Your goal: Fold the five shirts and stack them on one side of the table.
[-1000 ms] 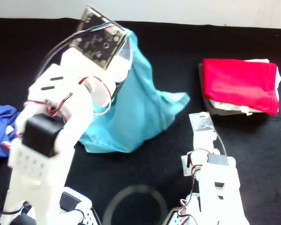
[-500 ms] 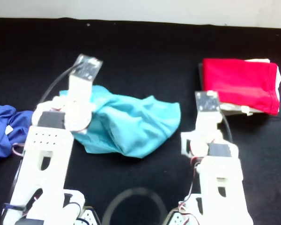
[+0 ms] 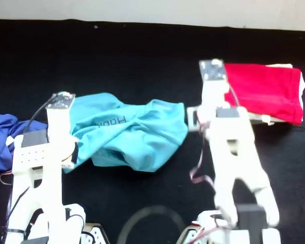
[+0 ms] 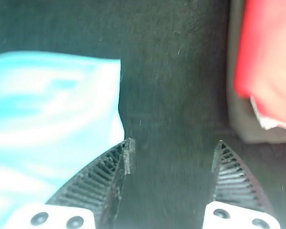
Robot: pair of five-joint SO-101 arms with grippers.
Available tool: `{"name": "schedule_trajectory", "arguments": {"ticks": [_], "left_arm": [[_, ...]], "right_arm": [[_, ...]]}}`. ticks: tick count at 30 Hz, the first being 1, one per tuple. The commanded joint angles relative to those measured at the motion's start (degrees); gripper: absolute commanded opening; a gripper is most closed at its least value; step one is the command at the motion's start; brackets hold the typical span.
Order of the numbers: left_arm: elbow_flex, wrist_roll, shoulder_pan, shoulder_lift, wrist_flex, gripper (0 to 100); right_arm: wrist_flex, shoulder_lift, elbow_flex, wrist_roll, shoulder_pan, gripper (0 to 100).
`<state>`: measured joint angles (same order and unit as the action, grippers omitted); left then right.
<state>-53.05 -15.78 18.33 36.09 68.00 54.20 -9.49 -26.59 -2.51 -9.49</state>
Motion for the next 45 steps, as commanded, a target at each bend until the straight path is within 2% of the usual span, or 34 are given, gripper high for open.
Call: {"name": "schedule_trajectory", "arguments": {"ticks": [1, 6, 11, 16, 23, 26, 29, 33, 39, 45], "left_arm": [[0.2, -0.5, 0.5, 1.0, 0.7, 1], [0.2, -0.5, 0.5, 1.0, 0.7, 1], [0.2, -0.5, 0.5, 1.0, 0.6, 1], [0.3, -0.5, 0.8, 1.0, 0.7, 1], [0.7, -0.6, 12.1, 1.1, 0.7, 1], [0.7, -3.8, 16.0, 1.1, 0.7, 1], [0.6, -9.5, 17.9, 1.1, 0.7, 1], [0.3, -11.0, 18.2, 1.1, 0.7, 1], [0.2, -11.0, 18.0, 0.7, 0.7, 1], [1.3, -10.9, 18.4, 1.1, 1.4, 1]], "right_arm": [[7.1, 11.7, 16.7, 2.5, -1.1, 27.0], [17.9, 27.6, 36.2, 3.6, -3.4, 35.8], [26.4, 38.5, 50.8, 3.6, -8.0, 31.7], [30.1, 45.8, 59.1, 3.8, -9.8, 30.6], [30.4, 53.8, 65.7, 3.6, -9.8, 29.8], [30.4, 55.4, 68.1, 3.6, -9.9, 23.6], [30.4, 56.1, 69.0, 3.6, -9.9, 12.2], [30.1, 55.9, 69.0, 3.5, -9.9, 1.2], [33.3, 53.5, 71.7, 3.5, -9.9, 0.8], [44.2, 47.3, 78.5, 3.5, -10.9, 0.7]]}}
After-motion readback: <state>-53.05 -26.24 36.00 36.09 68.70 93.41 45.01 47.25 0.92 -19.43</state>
